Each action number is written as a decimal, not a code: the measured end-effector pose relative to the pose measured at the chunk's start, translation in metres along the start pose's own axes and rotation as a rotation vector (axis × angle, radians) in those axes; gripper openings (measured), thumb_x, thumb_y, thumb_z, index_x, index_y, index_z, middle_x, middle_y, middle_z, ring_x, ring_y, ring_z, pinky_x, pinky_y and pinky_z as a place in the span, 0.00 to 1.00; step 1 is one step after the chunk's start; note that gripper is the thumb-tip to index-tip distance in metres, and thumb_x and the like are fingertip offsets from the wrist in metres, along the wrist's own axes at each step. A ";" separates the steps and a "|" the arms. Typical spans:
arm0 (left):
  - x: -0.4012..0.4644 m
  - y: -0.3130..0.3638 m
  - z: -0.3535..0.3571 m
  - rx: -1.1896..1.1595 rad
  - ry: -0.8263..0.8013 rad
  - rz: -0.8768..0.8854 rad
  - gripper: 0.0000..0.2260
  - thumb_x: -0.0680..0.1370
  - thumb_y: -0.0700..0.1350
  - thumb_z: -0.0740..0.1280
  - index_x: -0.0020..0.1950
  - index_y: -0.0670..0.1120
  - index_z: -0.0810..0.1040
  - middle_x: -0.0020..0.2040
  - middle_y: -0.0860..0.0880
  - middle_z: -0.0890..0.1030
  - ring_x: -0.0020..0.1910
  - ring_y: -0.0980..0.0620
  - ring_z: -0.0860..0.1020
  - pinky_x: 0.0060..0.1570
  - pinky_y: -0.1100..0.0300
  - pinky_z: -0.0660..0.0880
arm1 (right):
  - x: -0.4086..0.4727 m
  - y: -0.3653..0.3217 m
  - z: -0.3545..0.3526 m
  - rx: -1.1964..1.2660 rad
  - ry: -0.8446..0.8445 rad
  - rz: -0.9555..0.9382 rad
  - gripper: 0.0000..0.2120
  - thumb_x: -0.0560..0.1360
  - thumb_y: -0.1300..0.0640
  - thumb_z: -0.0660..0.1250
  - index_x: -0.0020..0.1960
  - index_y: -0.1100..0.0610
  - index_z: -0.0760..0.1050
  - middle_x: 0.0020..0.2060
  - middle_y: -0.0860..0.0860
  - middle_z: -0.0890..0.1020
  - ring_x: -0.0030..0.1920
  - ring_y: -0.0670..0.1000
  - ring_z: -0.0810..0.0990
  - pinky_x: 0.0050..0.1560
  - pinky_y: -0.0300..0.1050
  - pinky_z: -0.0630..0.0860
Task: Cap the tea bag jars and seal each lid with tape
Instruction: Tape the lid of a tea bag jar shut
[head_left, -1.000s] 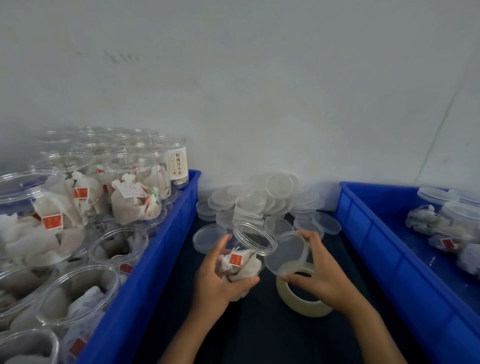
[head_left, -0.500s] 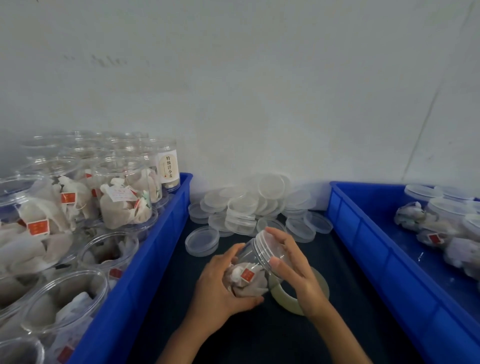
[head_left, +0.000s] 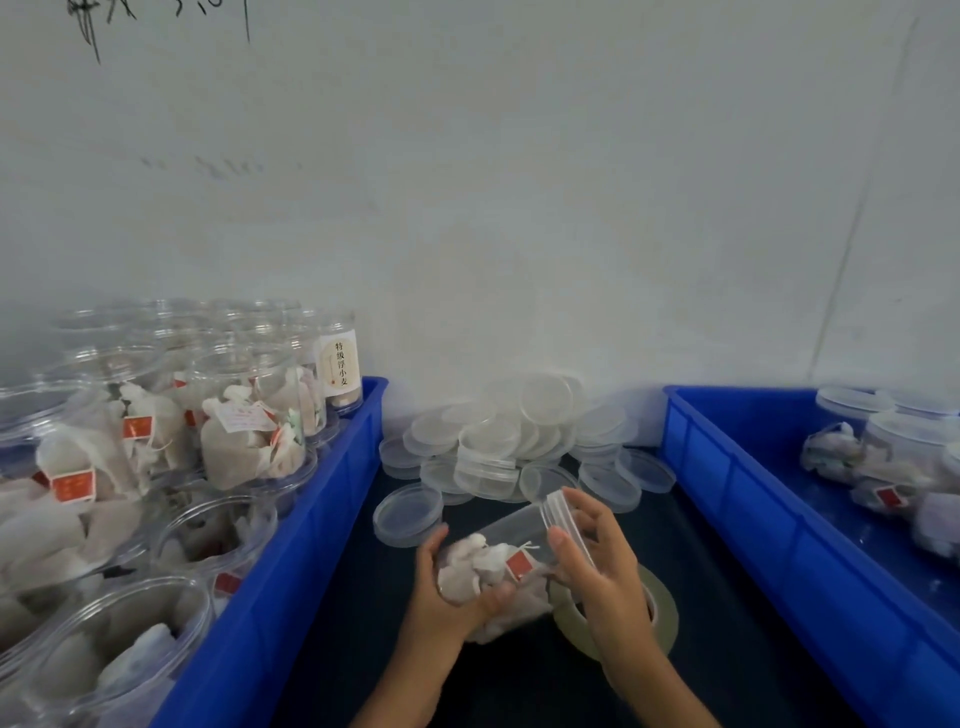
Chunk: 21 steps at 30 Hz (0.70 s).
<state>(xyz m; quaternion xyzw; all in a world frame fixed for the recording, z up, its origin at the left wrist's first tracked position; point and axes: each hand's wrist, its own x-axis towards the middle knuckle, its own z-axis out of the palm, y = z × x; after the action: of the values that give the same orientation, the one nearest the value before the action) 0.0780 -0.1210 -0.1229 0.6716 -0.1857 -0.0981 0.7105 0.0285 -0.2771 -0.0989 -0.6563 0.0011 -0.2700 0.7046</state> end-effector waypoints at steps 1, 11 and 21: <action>0.002 0.000 0.001 -0.034 -0.003 -0.031 0.42 0.62 0.46 0.76 0.73 0.50 0.63 0.62 0.50 0.75 0.51 0.57 0.79 0.35 0.67 0.76 | 0.000 0.001 0.001 0.004 0.024 0.012 0.22 0.66 0.49 0.71 0.59 0.47 0.75 0.55 0.52 0.79 0.49 0.51 0.83 0.46 0.50 0.82; 0.007 0.005 0.003 -0.237 0.093 -0.060 0.27 0.67 0.49 0.71 0.65 0.54 0.72 0.60 0.48 0.79 0.49 0.51 0.83 0.42 0.61 0.78 | -0.001 -0.002 0.003 -0.049 -0.077 -0.053 0.27 0.69 0.43 0.67 0.66 0.50 0.71 0.62 0.54 0.76 0.60 0.55 0.79 0.58 0.62 0.77; 0.001 0.021 -0.018 -0.424 -0.373 -0.495 0.30 0.71 0.65 0.64 0.57 0.40 0.83 0.45 0.37 0.84 0.38 0.40 0.82 0.37 0.55 0.78 | 0.003 -0.029 -0.008 -0.078 -0.291 -0.138 0.28 0.66 0.47 0.70 0.64 0.55 0.76 0.60 0.51 0.78 0.63 0.50 0.76 0.63 0.45 0.74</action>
<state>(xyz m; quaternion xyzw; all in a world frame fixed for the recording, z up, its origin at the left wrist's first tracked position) 0.0834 -0.1029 -0.1025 0.5046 -0.1194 -0.4241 0.7425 0.0174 -0.2850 -0.0726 -0.7139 -0.1355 -0.2196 0.6510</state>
